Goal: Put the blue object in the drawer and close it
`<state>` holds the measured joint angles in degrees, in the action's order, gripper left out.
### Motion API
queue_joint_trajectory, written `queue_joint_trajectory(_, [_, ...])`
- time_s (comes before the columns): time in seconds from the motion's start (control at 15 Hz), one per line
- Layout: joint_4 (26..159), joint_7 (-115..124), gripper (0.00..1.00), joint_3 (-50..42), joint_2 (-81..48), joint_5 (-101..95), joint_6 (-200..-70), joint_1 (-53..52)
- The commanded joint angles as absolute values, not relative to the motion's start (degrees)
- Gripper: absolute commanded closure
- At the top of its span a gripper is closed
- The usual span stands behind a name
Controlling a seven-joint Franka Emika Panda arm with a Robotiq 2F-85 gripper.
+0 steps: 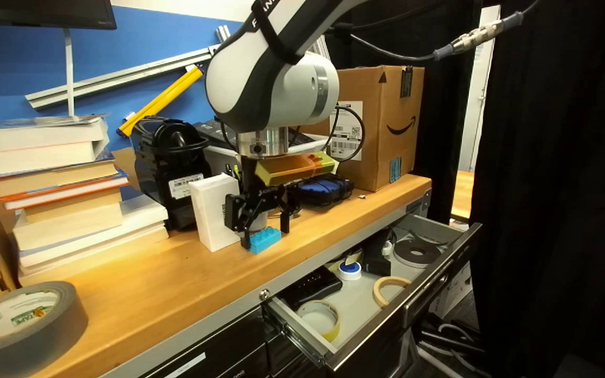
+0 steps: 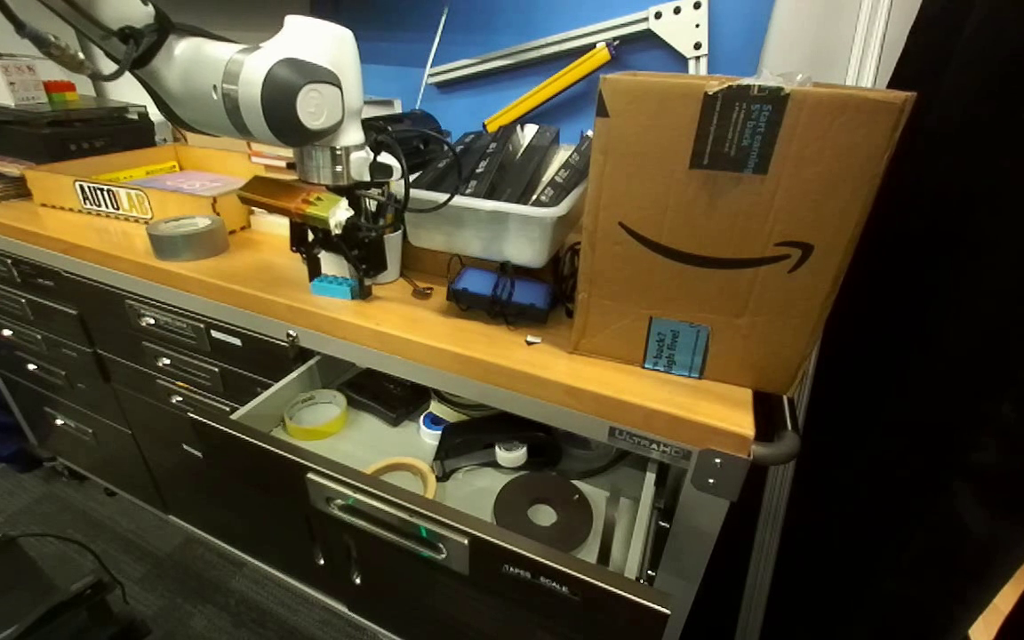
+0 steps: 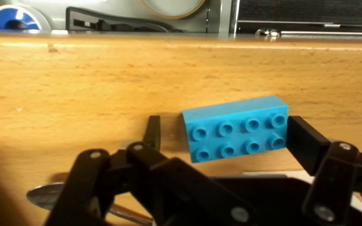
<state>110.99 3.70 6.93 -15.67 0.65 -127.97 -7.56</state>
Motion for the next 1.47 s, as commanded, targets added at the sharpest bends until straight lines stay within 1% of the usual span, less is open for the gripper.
queue_joint_trajectory(0.0, [110.09,8.47,0.27,5.41,-17.02,-3.44,-133.32,-8.91])
queue_joint_trajectory(0.2, [111.44,10.79,0.51,5.26,-15.36,-4.72,-133.82,-9.01])
queue_joint_trajectory(0.27, [112.38,11.22,0.54,5.36,-13.9,-5.13,-133.02,-9.06])
queue_joint_trajectory(0.6, [119.9,11.01,0.54,5.8,-6.63,-3.83,-130.19,-8.27])
queue_joint_trajectory(0.93, [130.63,13.72,0.54,4.37,0.8,-5.18,-126.42,-6.6])
queue_joint_trajectory(1.2, [136.89,12.95,0.54,2.56,1.25,-2.34,-131.4,-3.91])
queue_joint_trajectory(1.4, [138.61,14.07,0.54,1.81,-0.79,-0.66,-139.2,-2.79])
